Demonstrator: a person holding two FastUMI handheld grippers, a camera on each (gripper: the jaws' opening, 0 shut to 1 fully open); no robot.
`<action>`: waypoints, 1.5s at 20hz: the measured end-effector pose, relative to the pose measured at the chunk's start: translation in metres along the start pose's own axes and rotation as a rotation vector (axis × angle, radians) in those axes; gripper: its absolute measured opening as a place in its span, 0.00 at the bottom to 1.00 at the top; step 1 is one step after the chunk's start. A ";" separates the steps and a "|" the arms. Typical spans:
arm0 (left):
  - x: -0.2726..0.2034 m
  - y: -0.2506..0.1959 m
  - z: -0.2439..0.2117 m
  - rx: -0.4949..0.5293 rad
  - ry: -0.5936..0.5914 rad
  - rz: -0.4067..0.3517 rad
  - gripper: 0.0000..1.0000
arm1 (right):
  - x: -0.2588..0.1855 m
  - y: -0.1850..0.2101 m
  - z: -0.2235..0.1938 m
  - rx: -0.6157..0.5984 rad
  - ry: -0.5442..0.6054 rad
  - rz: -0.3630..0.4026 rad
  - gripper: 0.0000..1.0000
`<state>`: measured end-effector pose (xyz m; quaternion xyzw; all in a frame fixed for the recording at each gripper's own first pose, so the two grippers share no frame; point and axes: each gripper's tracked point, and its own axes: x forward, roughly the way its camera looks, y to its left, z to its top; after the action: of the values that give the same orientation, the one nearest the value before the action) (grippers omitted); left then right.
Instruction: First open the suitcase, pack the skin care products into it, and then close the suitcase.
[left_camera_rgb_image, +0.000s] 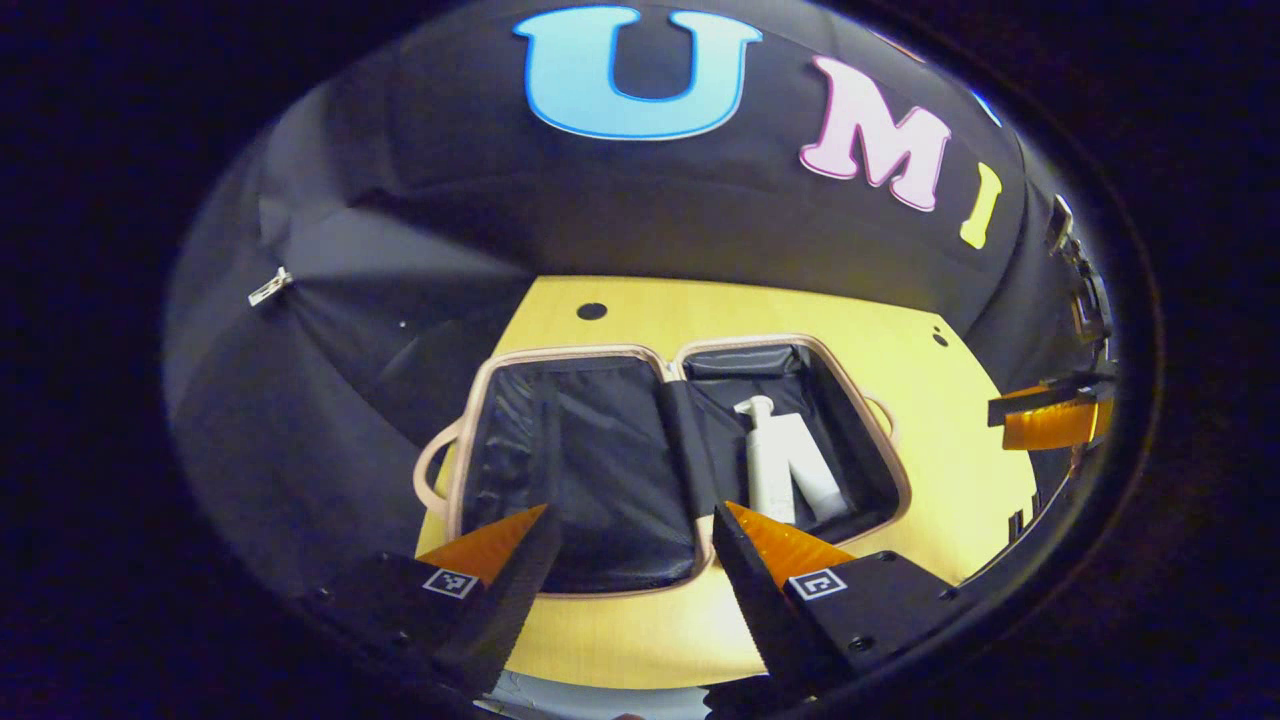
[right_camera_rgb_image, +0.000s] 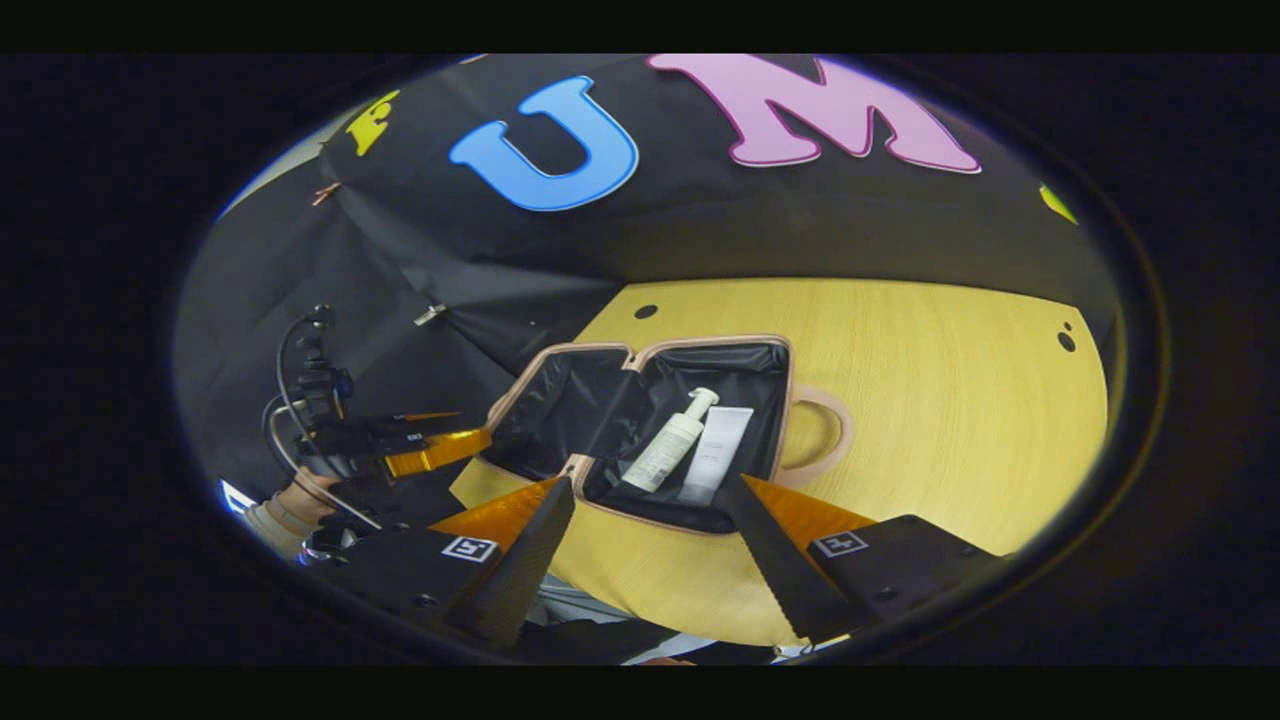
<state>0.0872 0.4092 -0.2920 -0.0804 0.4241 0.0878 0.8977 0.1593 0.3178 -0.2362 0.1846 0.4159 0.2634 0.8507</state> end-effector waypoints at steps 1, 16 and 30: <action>0.001 0.020 -0.002 -0.039 -0.017 0.022 0.96 | -0.006 0.003 -0.001 -0.004 -0.015 0.000 0.98; 0.094 0.192 -0.028 -0.671 -0.027 -0.002 0.97 | -0.052 -0.009 -0.016 0.118 -0.101 -0.083 0.97; 0.168 0.219 -0.060 -0.564 0.198 0.043 0.88 | -0.026 -0.009 -0.026 0.201 -0.084 -0.126 0.98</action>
<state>0.0977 0.6234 -0.4750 -0.3258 0.4699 0.2129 0.7923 0.1279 0.2969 -0.2401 0.2533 0.4149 0.1584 0.8594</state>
